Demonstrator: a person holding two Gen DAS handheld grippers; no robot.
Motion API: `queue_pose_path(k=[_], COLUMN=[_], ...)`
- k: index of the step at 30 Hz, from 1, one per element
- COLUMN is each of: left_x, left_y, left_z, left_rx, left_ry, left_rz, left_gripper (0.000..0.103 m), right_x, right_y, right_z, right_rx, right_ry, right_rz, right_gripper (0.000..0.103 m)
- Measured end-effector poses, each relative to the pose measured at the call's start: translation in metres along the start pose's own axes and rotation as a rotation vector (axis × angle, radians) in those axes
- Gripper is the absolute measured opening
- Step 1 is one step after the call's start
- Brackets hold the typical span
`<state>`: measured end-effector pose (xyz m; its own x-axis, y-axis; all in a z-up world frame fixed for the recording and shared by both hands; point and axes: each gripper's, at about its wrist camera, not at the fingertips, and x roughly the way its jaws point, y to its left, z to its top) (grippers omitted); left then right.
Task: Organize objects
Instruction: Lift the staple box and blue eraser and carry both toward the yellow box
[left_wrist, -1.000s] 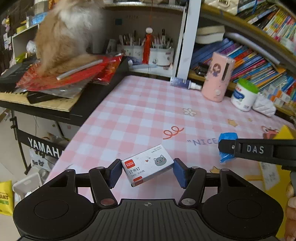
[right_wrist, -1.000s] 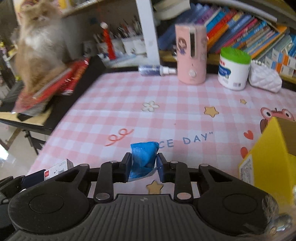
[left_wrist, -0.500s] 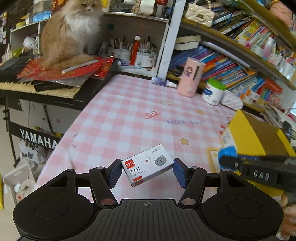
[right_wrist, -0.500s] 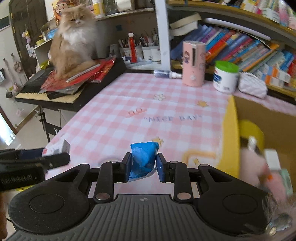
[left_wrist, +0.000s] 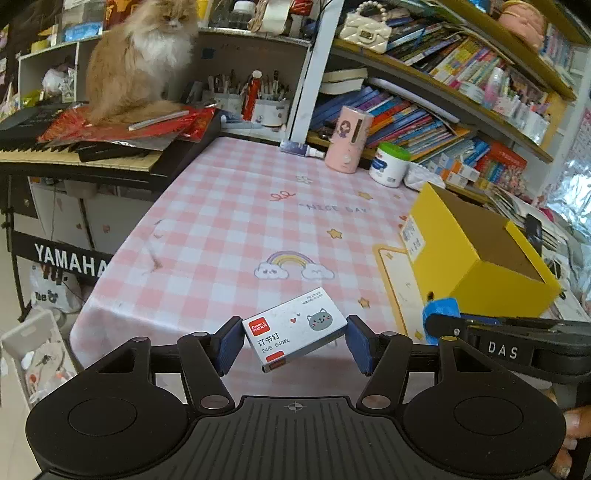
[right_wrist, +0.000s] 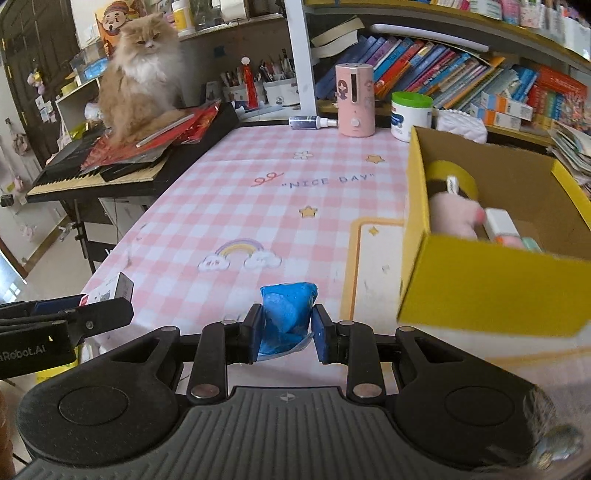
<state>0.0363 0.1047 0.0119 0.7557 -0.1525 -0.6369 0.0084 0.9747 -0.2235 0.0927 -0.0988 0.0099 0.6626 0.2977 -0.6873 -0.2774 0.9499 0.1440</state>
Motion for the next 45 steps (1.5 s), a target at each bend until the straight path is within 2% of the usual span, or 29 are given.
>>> queue_pose_path(k=[6, 12, 30, 36, 45], left_x=[-0.021, -0.025, -0.014, -0.012, -0.002], left_y=[-0.008, -0.023, -0.104, -0.12, -0.14], left_z=[-0.02, -0.036, -0.054, -0.053, -0.046], left_rx=[0.05, 0.1, 0.273, 0.297, 0.299], left_ry=[0.014, 0.052, 0.118, 0.11, 0.104], left_rz=[-0.042, -0.122, -0.355, -0.371, -0.359], left_gripper=[0.059, 0.059, 0.059, 0.059, 0.059], right_x=[-0.032, -0.059, -0.132, -0.141, -0.138], right_y=[0.006, 0.002, -0.049, -0.068, -0.085], right_z=[-0.038, -0.073, -0.124, -0.131, -0.123], right_rx=[0.043, 0.101, 0.286, 0.336, 0.331], right_ry=[-0.006, 0.014, -0.022, -0.031, -0.037], right_rz=[-0.029, -0.109, -0.327, -0.355, -0.35], right_gripper=[0.026, 0.026, 0.026, 0.026, 0.026])
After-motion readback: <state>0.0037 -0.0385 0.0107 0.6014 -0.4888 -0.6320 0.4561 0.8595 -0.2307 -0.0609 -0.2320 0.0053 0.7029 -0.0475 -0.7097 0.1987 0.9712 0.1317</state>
